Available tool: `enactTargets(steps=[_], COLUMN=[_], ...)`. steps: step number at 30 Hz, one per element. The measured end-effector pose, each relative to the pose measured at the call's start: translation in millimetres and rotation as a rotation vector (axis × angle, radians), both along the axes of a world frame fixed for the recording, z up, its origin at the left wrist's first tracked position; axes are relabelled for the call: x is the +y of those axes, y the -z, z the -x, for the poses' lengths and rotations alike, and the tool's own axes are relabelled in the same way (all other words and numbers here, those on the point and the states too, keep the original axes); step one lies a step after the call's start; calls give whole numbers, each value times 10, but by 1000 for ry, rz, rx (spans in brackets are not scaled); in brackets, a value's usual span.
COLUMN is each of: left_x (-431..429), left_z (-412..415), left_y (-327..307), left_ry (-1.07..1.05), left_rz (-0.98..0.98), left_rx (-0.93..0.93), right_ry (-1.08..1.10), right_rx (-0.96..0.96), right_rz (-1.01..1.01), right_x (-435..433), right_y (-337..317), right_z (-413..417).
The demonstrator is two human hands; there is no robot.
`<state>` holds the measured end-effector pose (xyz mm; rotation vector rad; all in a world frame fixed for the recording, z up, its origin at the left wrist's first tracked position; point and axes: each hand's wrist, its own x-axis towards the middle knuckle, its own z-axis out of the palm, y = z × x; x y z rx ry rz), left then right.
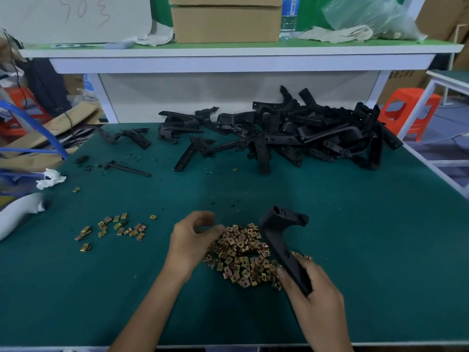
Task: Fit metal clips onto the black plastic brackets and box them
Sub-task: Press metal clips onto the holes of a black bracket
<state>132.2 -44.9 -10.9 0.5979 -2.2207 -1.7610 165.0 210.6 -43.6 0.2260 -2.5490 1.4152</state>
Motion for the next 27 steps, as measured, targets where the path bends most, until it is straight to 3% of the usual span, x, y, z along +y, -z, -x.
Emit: enactTargets(steps=[4,10,22,27], left_x=[24,77,128,127], left_z=[-37,-69,-204,-263], left_y=[-64,-192,-261,-315], left_ry=[-55,-42,79,139], left_rz=[-764,-1220,-1168,-1013], left_rx=[53,26,34,77], right_ry=[-7,-7,-11,-14], right_rx=[-1,-2,42,56], right_rz=[-20,-22,-83,-114], right_x=[7,-6,-8,-13], right_y=[-6,-18,30,41], right_z=[3,-3,-33,-34])
